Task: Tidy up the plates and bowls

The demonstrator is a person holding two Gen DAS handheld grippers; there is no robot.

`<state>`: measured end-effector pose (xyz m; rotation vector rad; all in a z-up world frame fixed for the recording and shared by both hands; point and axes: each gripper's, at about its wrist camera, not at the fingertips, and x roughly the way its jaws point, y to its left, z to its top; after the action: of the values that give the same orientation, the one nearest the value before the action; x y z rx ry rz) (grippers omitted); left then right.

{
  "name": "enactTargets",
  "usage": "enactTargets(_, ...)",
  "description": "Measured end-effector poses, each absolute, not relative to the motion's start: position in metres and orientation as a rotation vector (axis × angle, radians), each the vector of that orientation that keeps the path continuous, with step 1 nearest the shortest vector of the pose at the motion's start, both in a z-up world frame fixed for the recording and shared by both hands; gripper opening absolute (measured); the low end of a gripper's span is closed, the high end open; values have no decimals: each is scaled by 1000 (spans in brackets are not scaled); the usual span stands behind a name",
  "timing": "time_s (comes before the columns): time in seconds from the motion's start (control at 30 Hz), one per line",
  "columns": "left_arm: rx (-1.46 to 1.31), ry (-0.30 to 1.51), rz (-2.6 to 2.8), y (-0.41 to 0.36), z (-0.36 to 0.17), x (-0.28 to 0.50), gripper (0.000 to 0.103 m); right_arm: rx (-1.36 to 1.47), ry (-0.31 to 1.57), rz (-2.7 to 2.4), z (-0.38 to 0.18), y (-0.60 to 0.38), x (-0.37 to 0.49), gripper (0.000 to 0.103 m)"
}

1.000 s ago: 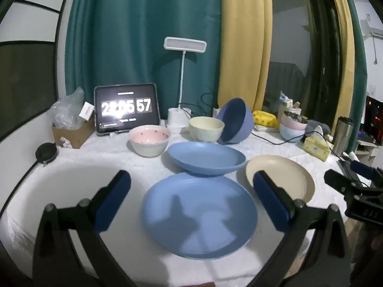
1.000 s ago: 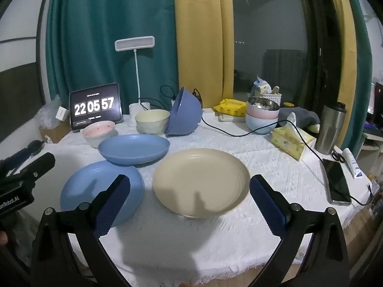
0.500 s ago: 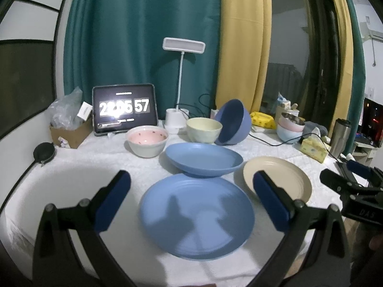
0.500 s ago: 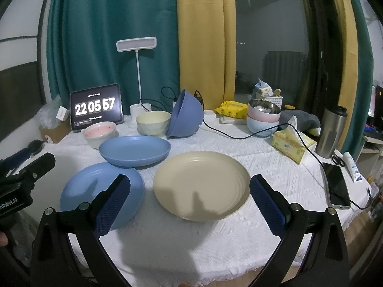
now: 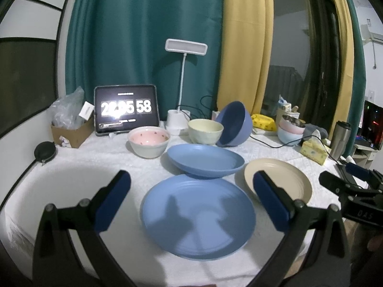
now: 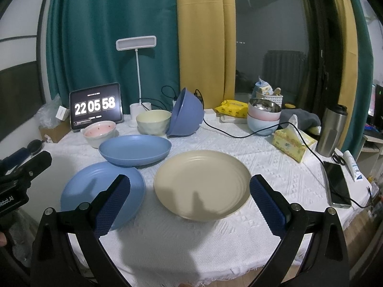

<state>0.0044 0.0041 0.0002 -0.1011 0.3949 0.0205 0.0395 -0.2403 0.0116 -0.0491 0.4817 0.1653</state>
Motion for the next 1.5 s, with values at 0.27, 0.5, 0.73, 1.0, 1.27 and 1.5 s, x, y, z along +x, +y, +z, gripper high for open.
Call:
enactTargets(0.27, -104, 387, 9, 6, 0, 1, 103, -51, 481, 165, 12, -239, 38, 102)
enactTargets(0.5, -105, 387, 11, 7, 1, 1, 103, -48, 486, 165, 12, -238, 39, 102)
enactTargets(0.73, -105, 386, 13, 8, 2, 2, 103, -50, 486, 167, 11, -238, 38, 102)
enactTargets(1.0, -103, 387, 16, 8, 2, 2, 103, -48, 489, 167, 9, -238, 38, 102)
enactTargets(1.27, -106, 387, 14, 8, 2, 2, 103, -54, 497, 163, 5, -235, 39, 102)
enactTargets(1.5, -107, 401, 16, 10, 0, 6, 103, -59, 513, 163, 3, -232, 45, 102)
